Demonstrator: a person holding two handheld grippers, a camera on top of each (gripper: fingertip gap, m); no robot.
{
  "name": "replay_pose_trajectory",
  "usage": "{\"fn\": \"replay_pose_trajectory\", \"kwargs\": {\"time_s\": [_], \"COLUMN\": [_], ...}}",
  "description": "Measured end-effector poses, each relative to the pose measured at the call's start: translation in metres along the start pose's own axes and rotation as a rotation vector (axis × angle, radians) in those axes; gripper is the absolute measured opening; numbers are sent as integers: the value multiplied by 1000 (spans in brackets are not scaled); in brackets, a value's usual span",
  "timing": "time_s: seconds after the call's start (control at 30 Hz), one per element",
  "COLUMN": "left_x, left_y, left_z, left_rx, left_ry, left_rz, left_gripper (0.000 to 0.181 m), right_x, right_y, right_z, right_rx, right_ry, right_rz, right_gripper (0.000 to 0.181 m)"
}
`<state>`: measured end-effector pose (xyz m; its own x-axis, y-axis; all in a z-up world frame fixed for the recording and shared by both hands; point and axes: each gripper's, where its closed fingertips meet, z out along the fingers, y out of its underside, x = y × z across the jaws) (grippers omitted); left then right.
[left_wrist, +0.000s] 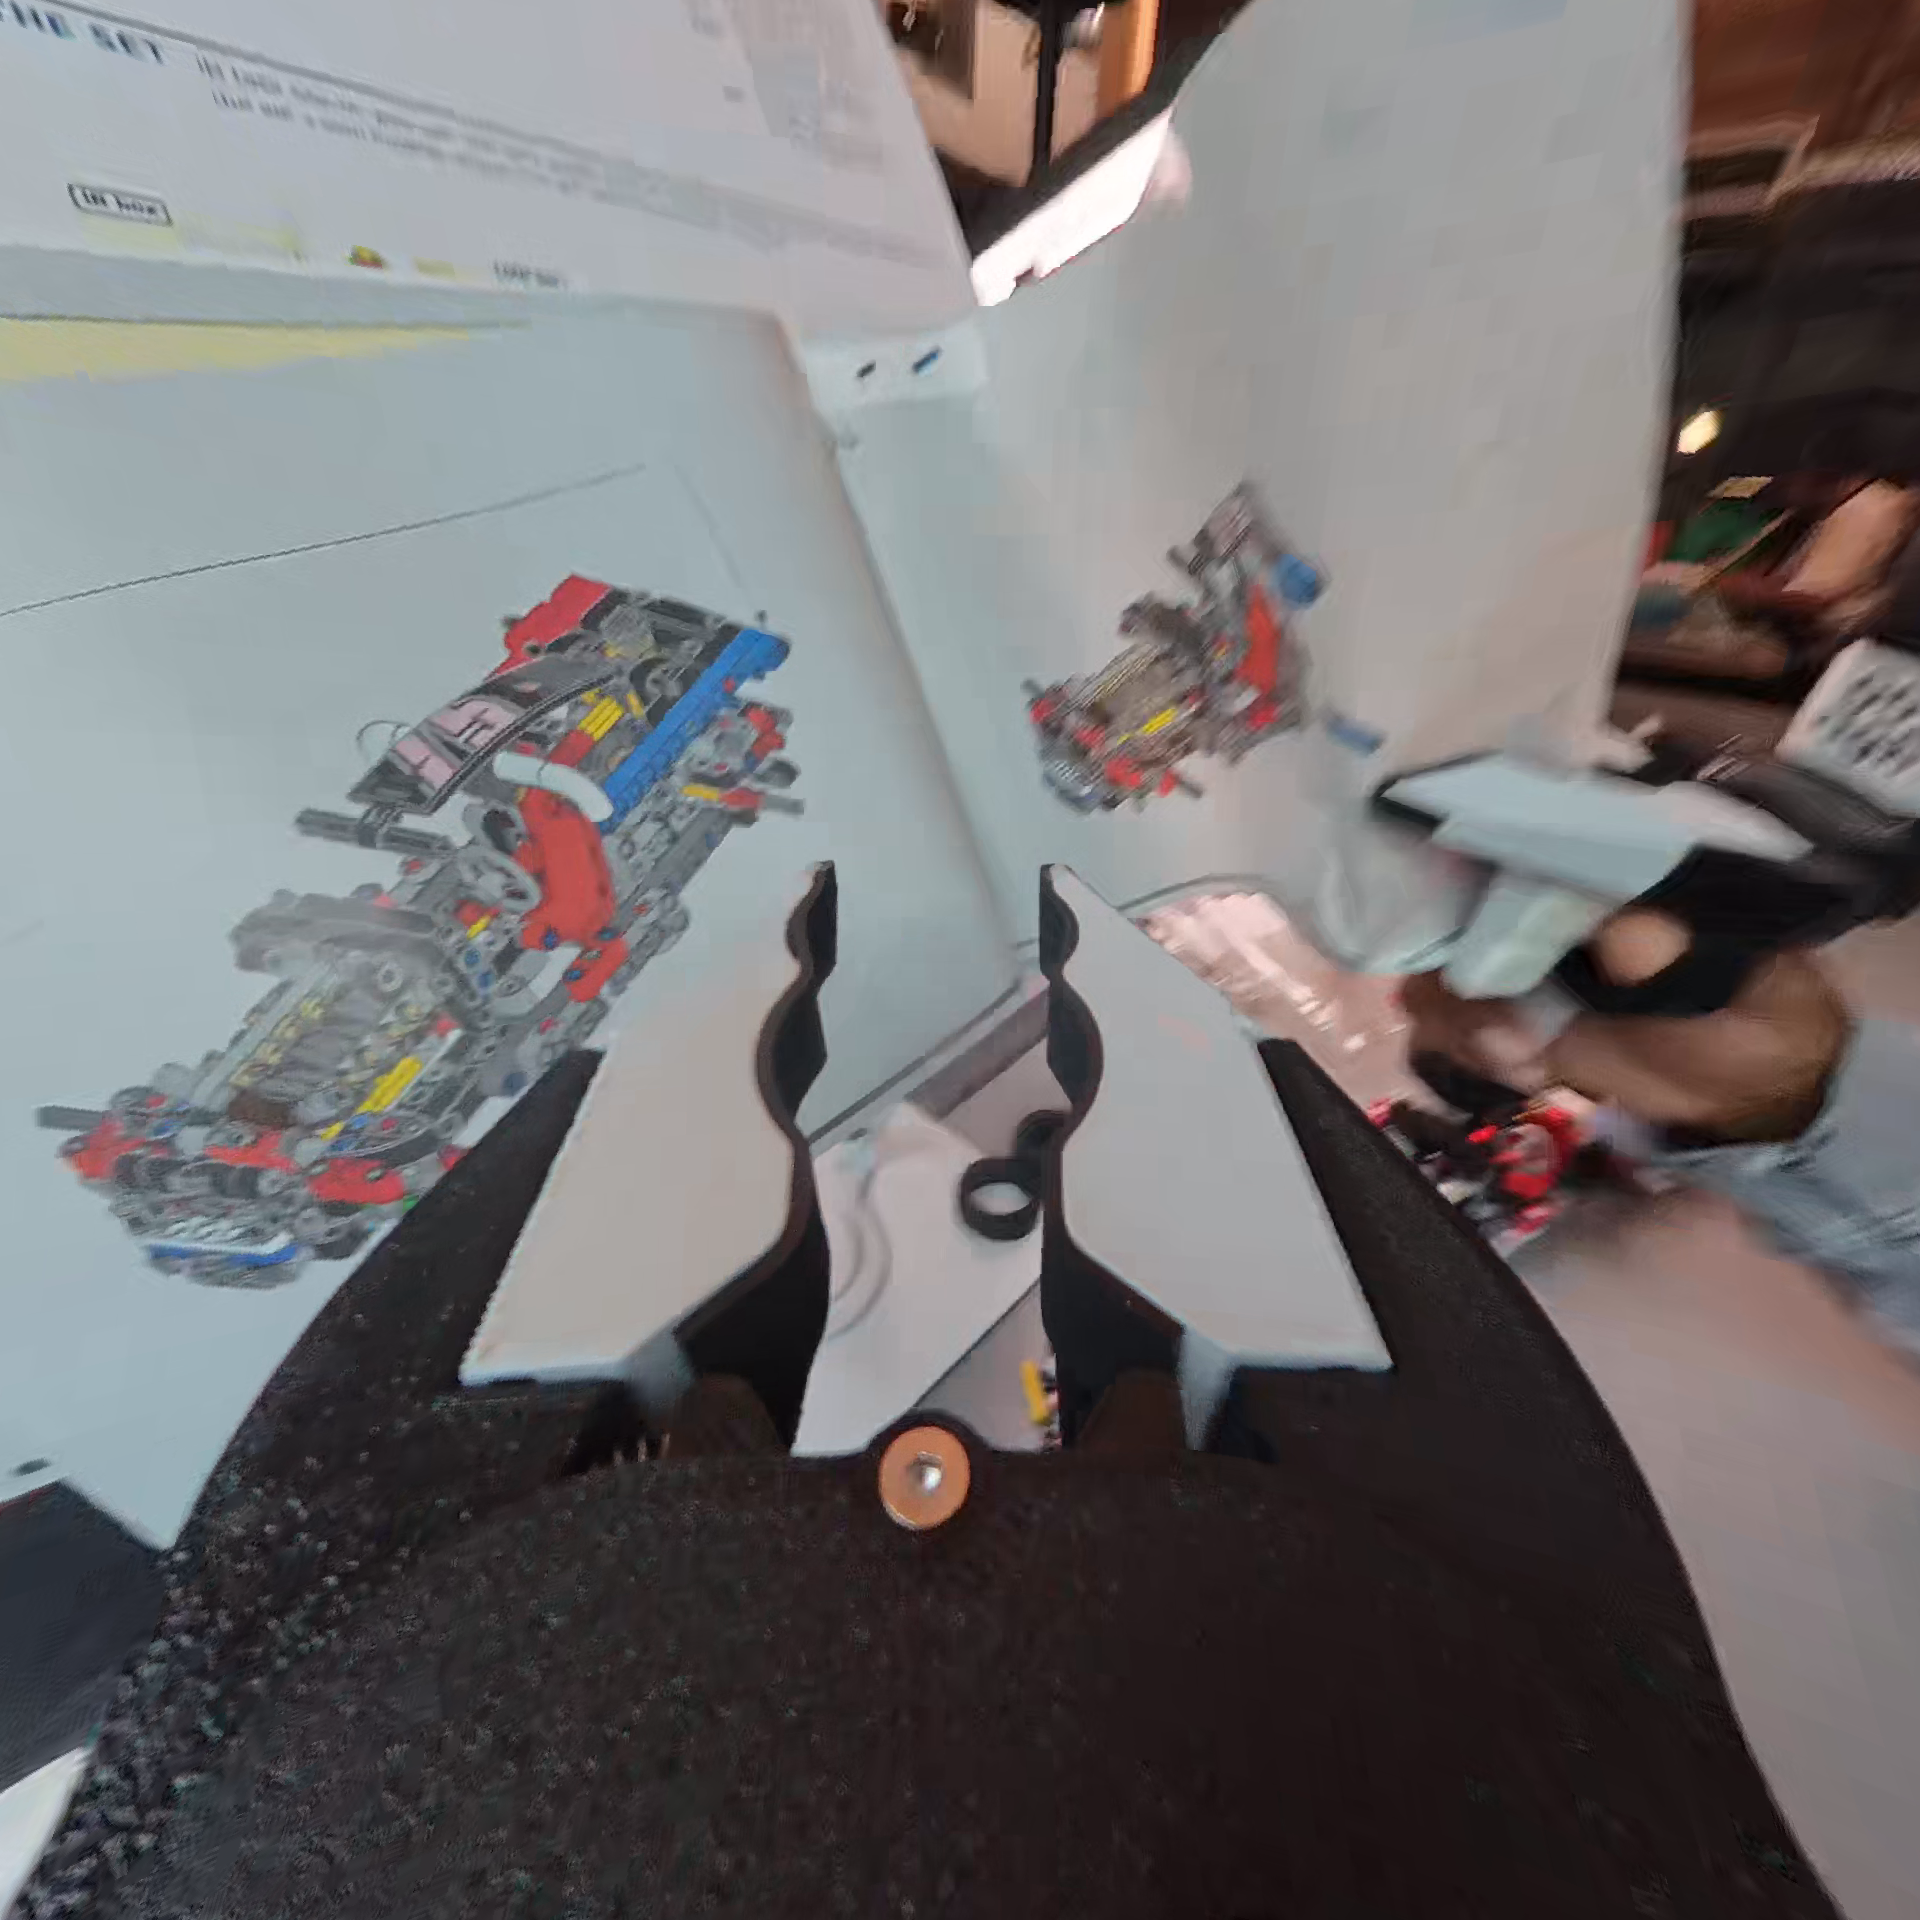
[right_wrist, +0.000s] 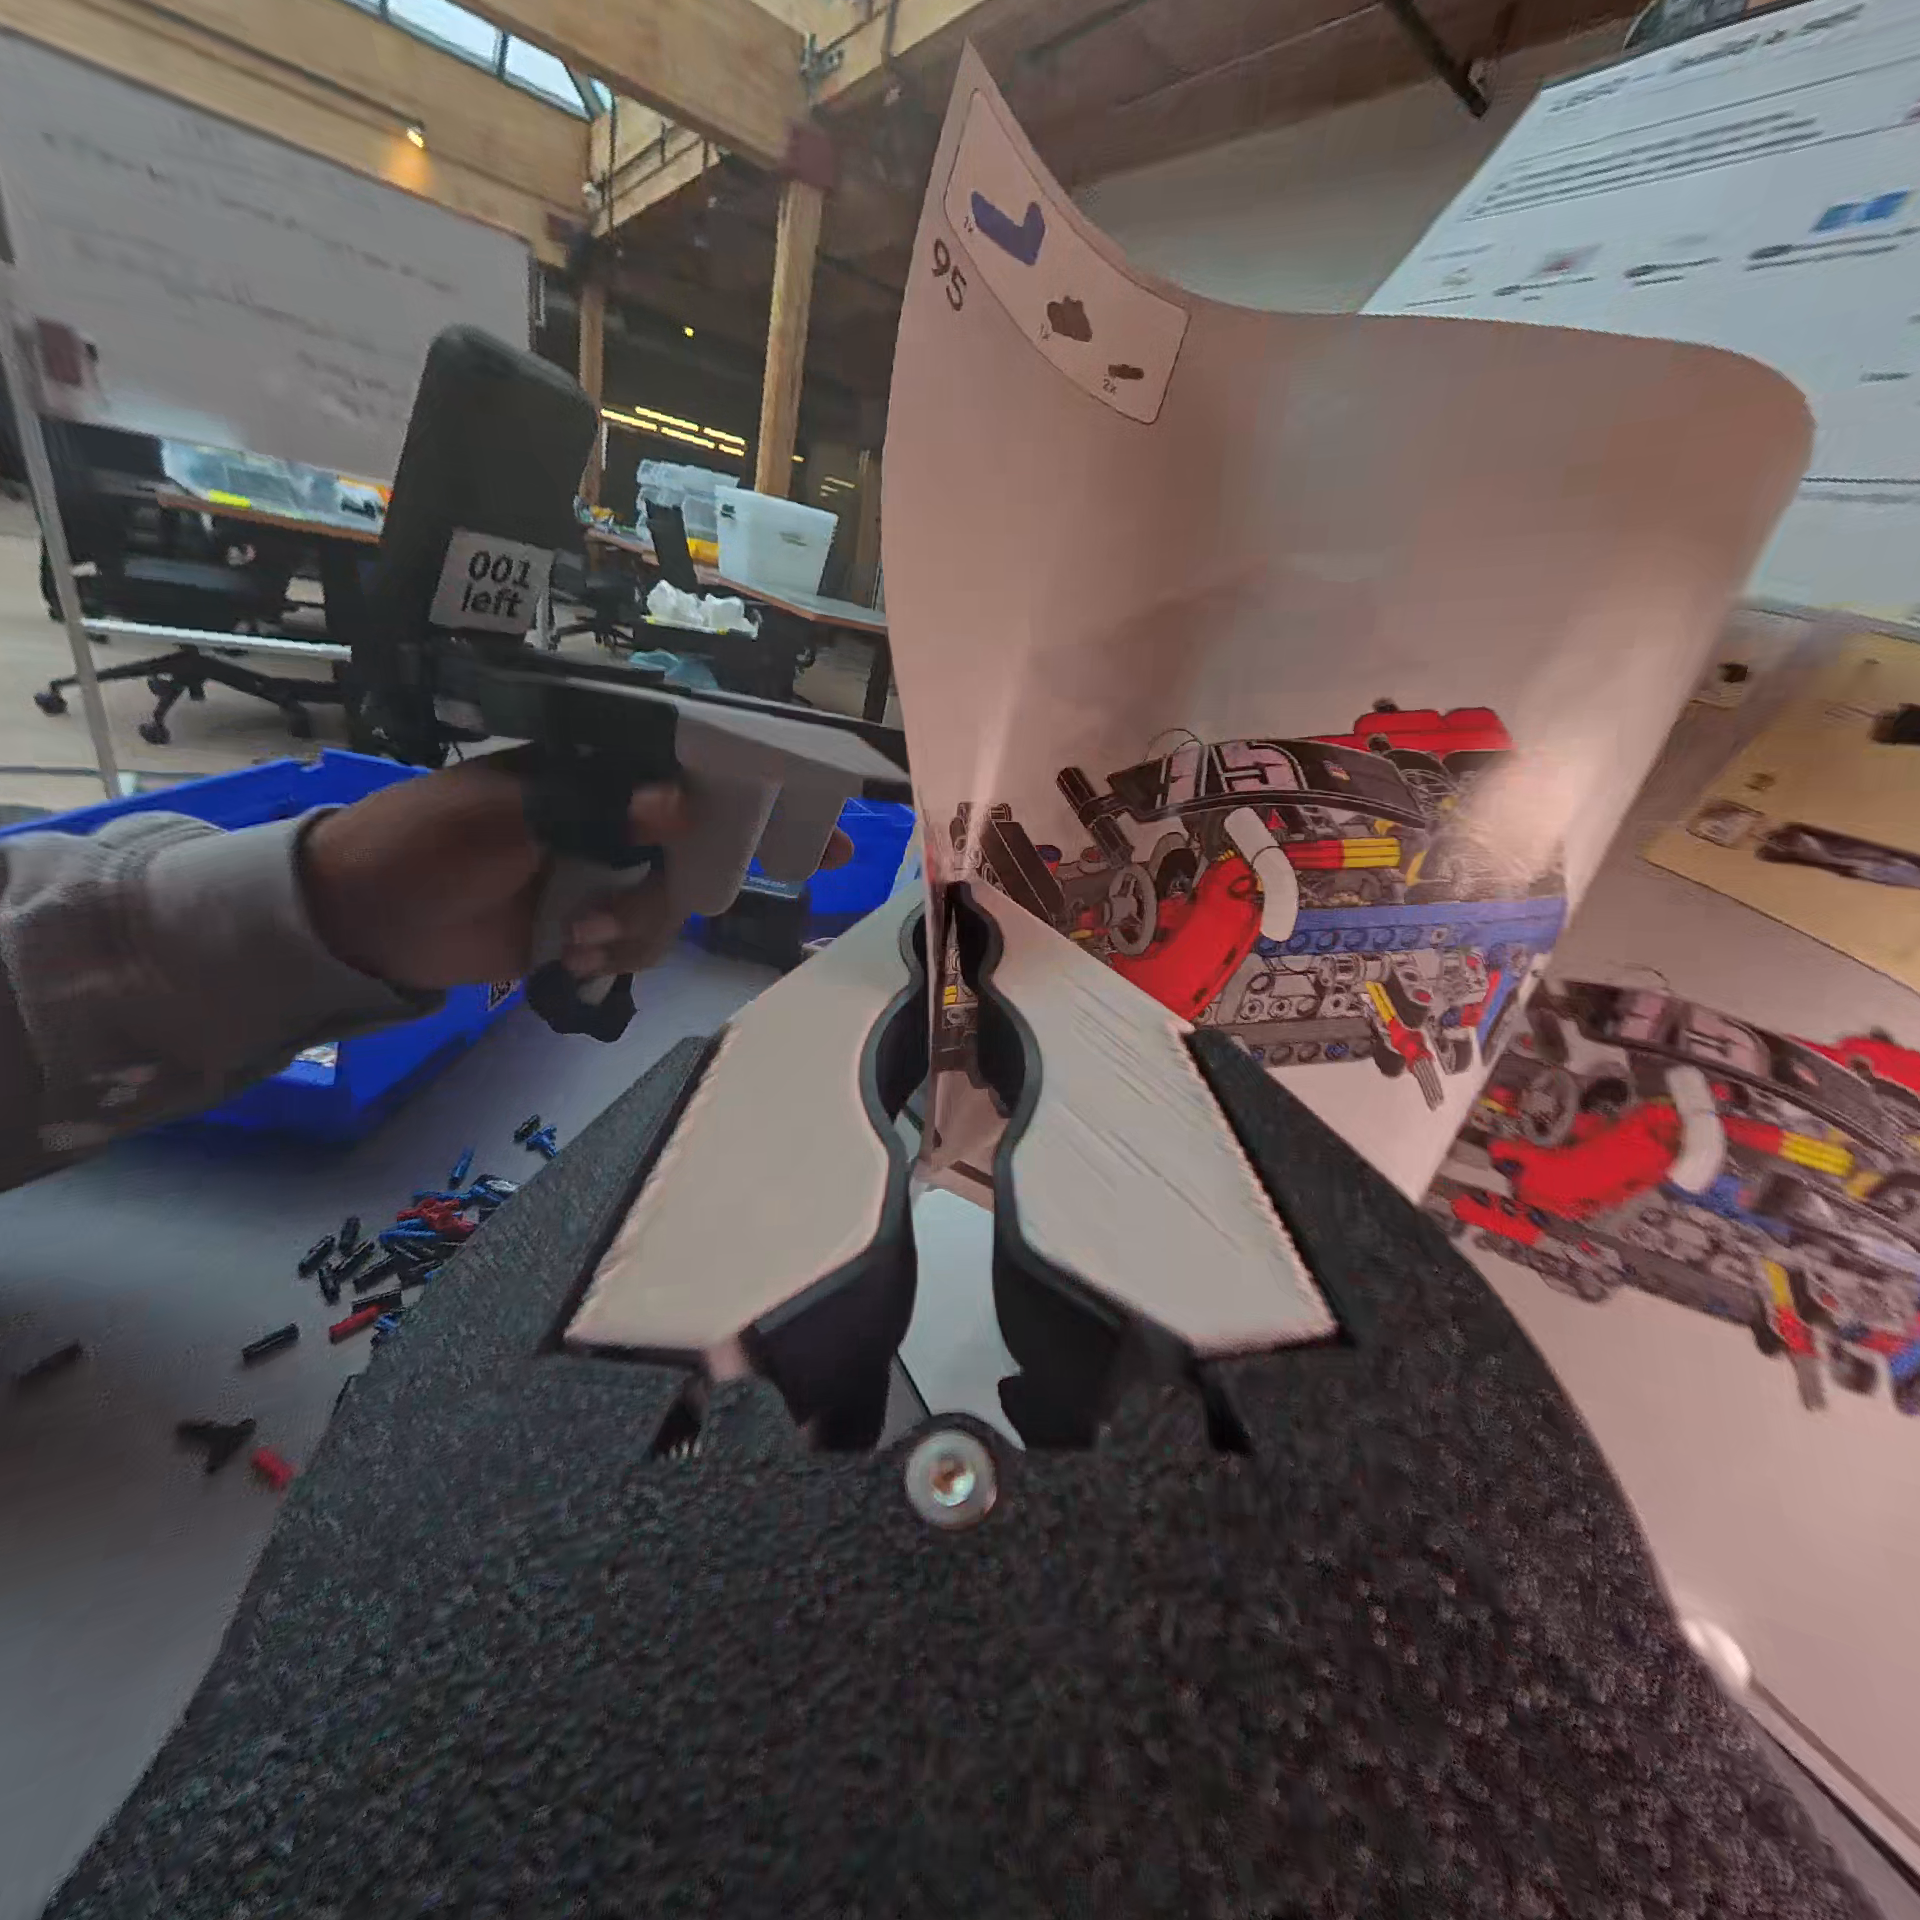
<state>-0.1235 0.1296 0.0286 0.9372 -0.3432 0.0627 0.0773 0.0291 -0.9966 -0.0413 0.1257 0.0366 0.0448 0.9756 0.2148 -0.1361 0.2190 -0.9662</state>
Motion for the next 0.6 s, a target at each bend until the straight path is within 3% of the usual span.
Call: {"fn": "replay_pose_trajectory", "kwargs": {"time_s": [0.03,0.1,0.2,0.3,0.37,0.47,0.53,0.6], "left_x": [11,27,32,8,-13,-53,-76,-98], "left_y": [-12,-31,-35,-30,-28,-25,-24,-24], "left_z": [-6,-18,-25,-28,-33,-47,-55,-60], "left_rx": [50,115,90,52,30,0,-21,-37], "left_ry": [65,192,273,158,76,-67,-134,-196], "left_rz": [-81,-237,-362,-325,-321,-292,-283,-276], "left_gripper": [42,54,61,21,2,0,0,0], "right_x": [-11,-25,-39,-52,-68,-88,-77,-35], "right_y": [1,7,21,30,30,13,5,12], "right_z": [13,40,74,95,95,75,58,47], "right_rx": [-20,-64,-138,-180,-180,-101,-75,-126], "right_ry": [-7,9,37,49,-16,-124,-88,75], "right_rz": [-45,-121,-141,-153,-140,-127,-126,-115], "right_gripper": [0,1,1,19,33,34,32,23]}}
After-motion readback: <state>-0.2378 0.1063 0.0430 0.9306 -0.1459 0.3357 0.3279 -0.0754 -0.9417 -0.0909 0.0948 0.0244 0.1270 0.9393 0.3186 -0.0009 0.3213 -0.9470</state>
